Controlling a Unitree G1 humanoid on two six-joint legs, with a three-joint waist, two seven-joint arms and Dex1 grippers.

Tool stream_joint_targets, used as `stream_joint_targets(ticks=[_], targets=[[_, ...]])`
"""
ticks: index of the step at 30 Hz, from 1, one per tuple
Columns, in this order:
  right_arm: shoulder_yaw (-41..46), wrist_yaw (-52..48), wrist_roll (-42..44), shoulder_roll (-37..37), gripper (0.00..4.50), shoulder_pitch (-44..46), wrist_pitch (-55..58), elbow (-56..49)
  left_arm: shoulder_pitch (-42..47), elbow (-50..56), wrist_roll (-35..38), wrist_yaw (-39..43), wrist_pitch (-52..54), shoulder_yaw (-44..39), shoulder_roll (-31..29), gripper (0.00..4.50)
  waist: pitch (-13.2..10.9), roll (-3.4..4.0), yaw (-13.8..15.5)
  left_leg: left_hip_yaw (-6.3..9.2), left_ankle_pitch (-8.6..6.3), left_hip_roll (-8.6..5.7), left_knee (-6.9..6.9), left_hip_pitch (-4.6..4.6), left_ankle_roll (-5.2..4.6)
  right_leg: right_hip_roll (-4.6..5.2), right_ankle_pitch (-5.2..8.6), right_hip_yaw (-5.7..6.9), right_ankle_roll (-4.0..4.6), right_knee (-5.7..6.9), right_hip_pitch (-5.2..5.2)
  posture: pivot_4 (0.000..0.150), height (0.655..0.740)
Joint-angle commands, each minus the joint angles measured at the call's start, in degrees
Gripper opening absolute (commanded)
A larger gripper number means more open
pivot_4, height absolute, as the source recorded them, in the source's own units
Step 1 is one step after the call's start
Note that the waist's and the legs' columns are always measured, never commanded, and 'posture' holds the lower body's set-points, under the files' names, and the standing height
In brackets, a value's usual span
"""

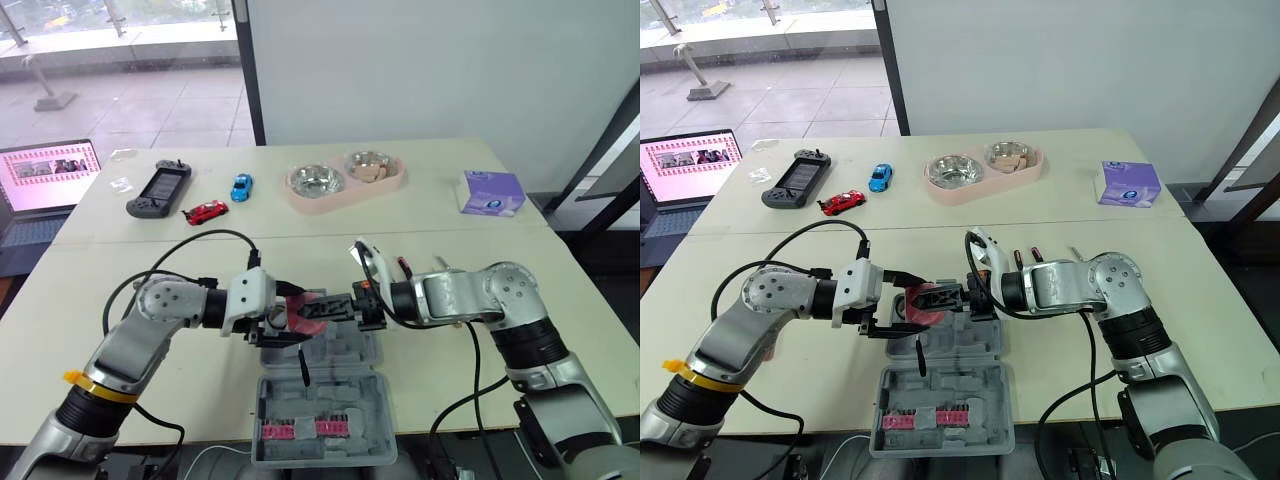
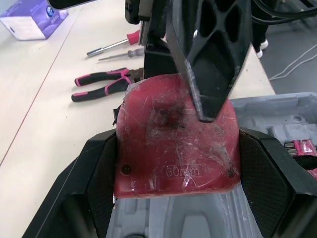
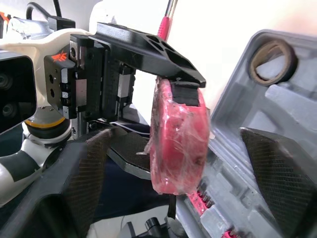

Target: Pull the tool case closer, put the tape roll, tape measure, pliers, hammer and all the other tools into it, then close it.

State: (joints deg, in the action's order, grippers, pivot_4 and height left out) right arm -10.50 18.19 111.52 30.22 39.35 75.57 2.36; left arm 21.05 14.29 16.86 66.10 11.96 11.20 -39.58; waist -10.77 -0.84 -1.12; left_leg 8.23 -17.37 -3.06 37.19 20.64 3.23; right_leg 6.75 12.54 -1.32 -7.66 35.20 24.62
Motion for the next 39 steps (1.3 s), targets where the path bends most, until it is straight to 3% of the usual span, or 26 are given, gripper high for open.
stream_joint_targets(ticks=[1, 5, 6, 11, 14, 15, 23, 26, 31, 39], targets=[[1.73, 0.03, 1.48, -0.14, 2.73, -0.12, -0.29, -2.21, 1.22, 0.65, 0.29, 0.41, -0.34, -0.88, -0.47, 2.93, 0.00, 0.00, 0.01, 0.00, 0.00, 0.00, 0.00, 0.00, 0.00, 0.00, 0.00, 0.00, 0.00, 0.00, 0.00, 0.150, 0.7360], [1.97, -0.19, 1.48, -0.05, 0.67, -0.36, -0.44, -2.79, 2.01, 0.11, -0.12, 0.10, 0.00, -0.58, -0.04, 2.93, 0.00, 0.00, 0.05, 0.00, 0.00, 0.00, 0.00, 0.00, 0.00, 0.00, 0.00, 0.00, 0.00, 0.00, 0.00, 0.150, 0.7360], [2.20, -0.27, 1.48, -0.22, 0.46, -0.44, -0.63, -2.89, 1.95, 0.30, 0.04, 0.18, 0.35, -0.47, 0.00, 2.93, 0.00, 0.00, 0.06, 0.00, 0.00, 0.00, 0.00, 0.01, 0.00, 0.00, 0.00, 0.00, 0.00, 0.00, 0.00, 0.150, 0.7360], [3.18, -0.63, 1.48, -0.76, 0.46, -0.30, -0.88, -2.67, 1.81, -0.10, 0.48, 0.17, 0.84, -0.76, 0.28, 2.93, 0.00, 0.00, -0.04, 0.00, 0.00, 0.00, -0.01, 0.00, 0.00, -0.01, 0.00, 0.00, 0.00, -0.01, 0.00, 0.150, 0.7360], [4.03, -1.68, 1.48, -0.12, 0.46, -0.78, -0.43, -2.43, 0.94, -0.31, 3.09, 1.01, 1.81, -1.97, 0.53, 4.34, 0.00, 0.00, -0.02, 0.00, 0.00, 0.00, 0.00, -0.01, 0.00, -0.01, 0.00, 0.00, 0.00, 0.00, 0.00, 0.150, 0.7360], [4.45, -1.92, 1.48, 0.42, 0.46, -1.17, -0.21, -2.15, 0.60, -0.47, 3.79, 1.19, 1.84, -2.45, 0.62, 4.44, 0.00, 0.00, 0.00, 0.00, 0.00, 0.00, 0.00, 0.00, 0.00, -0.01, 0.00, 0.00, 0.00, 0.00, 0.00, 0.150, 0.7360], [8.49, -4.03, 1.48, 7.46, 0.46, -4.83, 2.11, 0.64, -3.12, 1.61, 10.18, 0.40, 2.69, -9.55, -0.09, 4.44, 0.00, 0.00, 0.15, 0.00, 0.00, 0.00, 0.00, 0.02, 0.00, 0.00, 0.00, -0.01, 0.00, -0.02, 0.00, 0.150, 0.7360], [10.83, -8.54, 1.48, 16.34, 0.46, -7.98, 5.41, 3.21, -11.83, 4.88, 16.76, 4.98, 4.40, -15.99, -3.67, 4.44, 0.00, 0.00, -0.01, -0.01, -0.01, 0.00, -0.01, 0.03, -0.02, 0.00, 0.00, -0.01, 0.00, -0.06, 0.00, 0.150, 0.7360], [11.57, -12.45, 1.48, 29.74, 0.46, -18.16, 7.13, 2.86, -28.45, 8.63, 18.89, 10.08, 2.40, -20.97, -7.31, 4.44, -0.01, 0.03, 0.33, -0.13, -0.18, 0.02, -0.02, 0.00, -0.32, 0.00, 0.03, -0.03, 0.01, -0.16, -0.03, 0.150, 0.7360], [10.89, -7.87, 1.48, 29.70, 0.46, -29.86, 1.66, 0.01, -30.45, 5.16, 15.78, 9.90, -6.82, -19.94, -2.34, 4.44, 0.03, 0.08, 0.34, -0.20, -0.18, 0.03, 0.18, -0.20, -0.33, 0.00, 0.12, -0.08, 0.17, -0.19, -0.36, 0.150, 0.7360]])
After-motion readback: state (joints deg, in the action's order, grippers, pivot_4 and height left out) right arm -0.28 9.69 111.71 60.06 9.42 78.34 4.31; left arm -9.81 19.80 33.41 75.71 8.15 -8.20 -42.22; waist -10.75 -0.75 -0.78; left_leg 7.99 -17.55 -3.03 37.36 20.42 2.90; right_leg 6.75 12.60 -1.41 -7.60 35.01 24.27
